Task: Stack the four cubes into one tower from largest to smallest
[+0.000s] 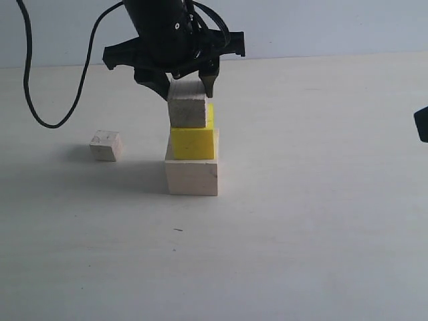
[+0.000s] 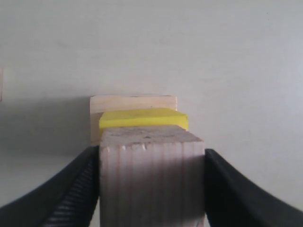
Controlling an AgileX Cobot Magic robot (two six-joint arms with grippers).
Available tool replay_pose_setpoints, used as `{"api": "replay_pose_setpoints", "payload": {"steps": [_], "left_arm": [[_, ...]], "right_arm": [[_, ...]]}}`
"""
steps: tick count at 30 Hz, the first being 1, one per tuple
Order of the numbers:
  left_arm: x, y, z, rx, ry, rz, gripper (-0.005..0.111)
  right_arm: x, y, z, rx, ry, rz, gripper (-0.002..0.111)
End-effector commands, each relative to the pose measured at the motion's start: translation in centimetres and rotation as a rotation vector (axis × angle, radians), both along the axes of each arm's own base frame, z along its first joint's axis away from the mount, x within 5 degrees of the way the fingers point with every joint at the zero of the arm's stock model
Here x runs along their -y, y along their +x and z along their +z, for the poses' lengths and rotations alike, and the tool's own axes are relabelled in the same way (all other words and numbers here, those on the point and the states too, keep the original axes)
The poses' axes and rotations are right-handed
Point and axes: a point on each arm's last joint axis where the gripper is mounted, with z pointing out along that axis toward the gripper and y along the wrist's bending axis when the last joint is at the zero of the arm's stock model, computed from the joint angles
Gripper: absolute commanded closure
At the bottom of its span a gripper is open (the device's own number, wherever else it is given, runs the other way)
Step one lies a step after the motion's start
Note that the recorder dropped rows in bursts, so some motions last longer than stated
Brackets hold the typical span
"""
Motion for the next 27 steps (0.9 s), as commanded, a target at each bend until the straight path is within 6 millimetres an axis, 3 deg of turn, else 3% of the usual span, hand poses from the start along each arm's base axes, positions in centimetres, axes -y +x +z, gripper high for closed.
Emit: {"api": "replay_pose_setpoints", "payload": {"steps": [1, 8, 16, 27], "left_arm": [[0.2, -0.3, -0.2, -0.019, -0.004, -0.014, 0.043], [0.2, -0.5, 1.0, 0.019, -0.046, -0.014, 0.028], [-0.3, -0.9, 2.8, 0.055, -0.068, -0.015, 0.028], [-3.7, -2.0, 7.2, 0.210, 0.083, -0.001, 0.029]], "right_arm": [[0.0, -0.1, 0.0, 0.007, 0.001, 0.004, 0.108], [0.0, -0.1, 0.0, 0.007, 0.001, 0.004, 0.108], [0.0, -0.1, 0.0, 0.007, 0.001, 0.004, 0.108], [0.0, -0.1, 0.0, 0.004, -0.002, 0.005, 0.108]]}}
